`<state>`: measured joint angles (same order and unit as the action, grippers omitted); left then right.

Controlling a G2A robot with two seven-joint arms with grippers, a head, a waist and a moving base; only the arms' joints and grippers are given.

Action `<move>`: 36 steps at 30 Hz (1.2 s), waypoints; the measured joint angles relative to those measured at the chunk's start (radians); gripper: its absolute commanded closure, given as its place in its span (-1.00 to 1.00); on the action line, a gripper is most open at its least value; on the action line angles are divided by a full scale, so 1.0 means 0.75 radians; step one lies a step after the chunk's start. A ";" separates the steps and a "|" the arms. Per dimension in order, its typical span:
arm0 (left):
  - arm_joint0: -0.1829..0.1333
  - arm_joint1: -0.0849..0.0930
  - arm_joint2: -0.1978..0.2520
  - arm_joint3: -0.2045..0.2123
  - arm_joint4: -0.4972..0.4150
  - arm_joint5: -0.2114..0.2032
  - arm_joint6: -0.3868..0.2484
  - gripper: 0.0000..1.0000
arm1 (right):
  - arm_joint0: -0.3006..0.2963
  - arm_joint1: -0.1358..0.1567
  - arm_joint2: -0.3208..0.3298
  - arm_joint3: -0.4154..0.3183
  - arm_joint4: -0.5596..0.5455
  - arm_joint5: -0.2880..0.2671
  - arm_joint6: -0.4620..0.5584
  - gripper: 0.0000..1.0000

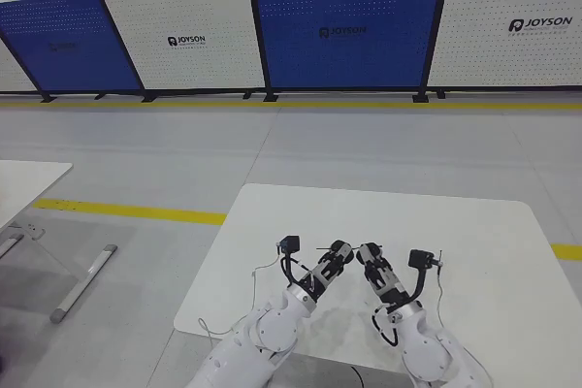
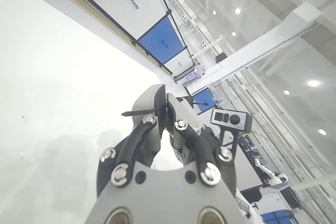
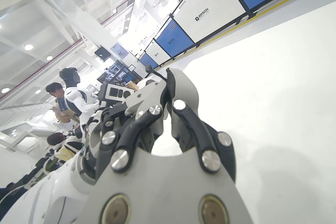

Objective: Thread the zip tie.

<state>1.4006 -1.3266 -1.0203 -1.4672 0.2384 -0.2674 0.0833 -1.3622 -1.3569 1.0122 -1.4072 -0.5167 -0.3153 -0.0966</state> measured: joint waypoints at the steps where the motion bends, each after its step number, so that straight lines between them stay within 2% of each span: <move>1: 0.000 0.000 -0.002 0.001 -0.001 0.000 0.000 1.00 | 0.001 -0.001 -0.001 0.001 0.000 0.003 0.000 0.20; 2: 0.000 0.000 -0.003 0.002 -0.002 -0.001 0.000 1.00 | 0.002 -0.002 -0.001 0.001 0.002 0.004 0.000 0.02; 4: 0.000 0.001 -0.007 0.002 -0.004 -0.001 0.000 1.00 | 0.000 -0.004 0.000 -0.002 0.008 0.005 -0.003 -0.64; 6: 0.000 0.001 -0.008 0.003 -0.005 -0.001 0.000 1.00 | -0.005 -0.005 0.004 -0.007 0.010 0.001 -0.006 -0.88; 8: -0.001 0.001 -0.009 0.004 -0.006 0.002 -0.002 1.00 | -0.012 -0.005 0.009 -0.015 0.009 -0.007 -0.010 -1.00; 14: -0.009 -0.001 -0.009 0.010 -0.011 0.007 -0.010 1.00 | -0.054 0.000 0.033 -0.061 -0.016 -0.027 -0.038 -1.00; 17: -0.010 -0.001 -0.008 0.010 -0.009 0.007 -0.008 1.00 | -0.072 0.002 0.046 -0.077 -0.024 -0.030 -0.049 -0.82; 20: -0.011 -0.001 -0.007 0.011 -0.006 0.007 -0.007 1.00 | -0.085 0.003 0.055 -0.091 -0.026 -0.033 -0.059 -0.14; 21: -0.011 -0.002 -0.006 0.010 -0.005 0.007 -0.007 1.00 | -0.088 0.003 0.057 -0.094 -0.028 -0.033 -0.061 0.02; 36: 0.006 0.000 -0.017 -0.010 -0.003 0.004 0.000 1.00 | -0.105 0.003 0.092 -0.121 -0.048 -0.019 -0.070 0.02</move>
<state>1.4053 -1.3264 -1.0327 -1.4746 0.2360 -0.2646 0.0831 -1.4410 -1.3547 1.0810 -1.4976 -0.5527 -0.3298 -0.1490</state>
